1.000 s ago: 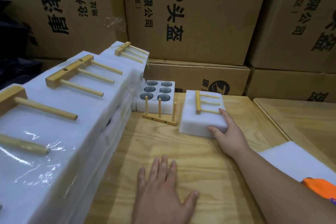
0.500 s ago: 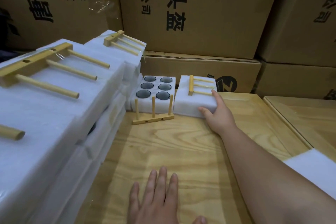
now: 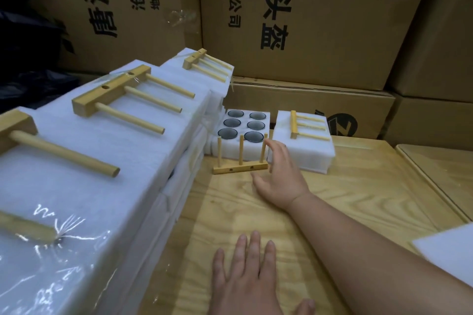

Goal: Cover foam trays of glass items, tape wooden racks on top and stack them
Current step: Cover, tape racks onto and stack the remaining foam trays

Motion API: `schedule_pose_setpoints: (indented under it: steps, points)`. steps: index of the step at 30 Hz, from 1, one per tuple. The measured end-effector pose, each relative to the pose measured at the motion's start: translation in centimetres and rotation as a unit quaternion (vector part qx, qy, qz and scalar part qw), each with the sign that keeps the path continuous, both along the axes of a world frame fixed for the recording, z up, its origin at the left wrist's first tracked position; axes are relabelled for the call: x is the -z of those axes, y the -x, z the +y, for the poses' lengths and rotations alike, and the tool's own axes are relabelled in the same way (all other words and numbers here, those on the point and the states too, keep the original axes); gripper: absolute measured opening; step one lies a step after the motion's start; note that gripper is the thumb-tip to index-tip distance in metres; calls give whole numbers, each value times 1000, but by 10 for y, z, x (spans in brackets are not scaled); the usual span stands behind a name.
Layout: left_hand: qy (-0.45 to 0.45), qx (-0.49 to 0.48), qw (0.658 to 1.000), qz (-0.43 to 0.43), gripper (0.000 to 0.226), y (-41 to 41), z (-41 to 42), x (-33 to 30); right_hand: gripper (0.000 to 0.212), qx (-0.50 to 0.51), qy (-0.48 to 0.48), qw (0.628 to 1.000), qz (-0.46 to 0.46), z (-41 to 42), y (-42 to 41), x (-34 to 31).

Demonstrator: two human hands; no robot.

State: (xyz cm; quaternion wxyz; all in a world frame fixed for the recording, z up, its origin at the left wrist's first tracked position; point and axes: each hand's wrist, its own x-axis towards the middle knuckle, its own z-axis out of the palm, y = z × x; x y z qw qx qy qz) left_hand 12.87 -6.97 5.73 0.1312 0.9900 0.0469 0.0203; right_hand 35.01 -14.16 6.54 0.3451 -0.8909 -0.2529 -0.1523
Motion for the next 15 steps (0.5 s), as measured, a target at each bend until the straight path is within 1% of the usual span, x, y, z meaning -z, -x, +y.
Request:
schedule_pose_setpoints:
  steps: [2, 4, 6, 8, 10, 13, 15]
  points:
    - [-8, 3, 1000, 0, 92, 0, 2, 2, 95, 17, -27, 997, 65, 11, -8, -2]
    - [-18, 7, 1000, -17, 90, 1, 4, 4, 102, 28, -49, 993, 102, 21, -15, -5]
    - [-25, 10, 999, -34, 87, 1, 6, 5, 103, 37, -35, 993, 102, 30, -20, -6]
    - [-23, 14, 999, -41, 89, 0, 5, 7, 100, 53, -26, 994, 92, 35, -24, -4]
    - [-19, 16, 999, -49, 88, -1, 5, 7, 91, 74, -8, 995, 67, 38, -27, -1]
    - [-19, 15, 998, -49, 93, -1, 6, 8, 63, 83, 27, 996, 15, 41, -24, 2]
    - [-19, 14, 999, -31, 98, 0, 6, 5, 47, 90, 42, 995, -11, 41, -18, 3]
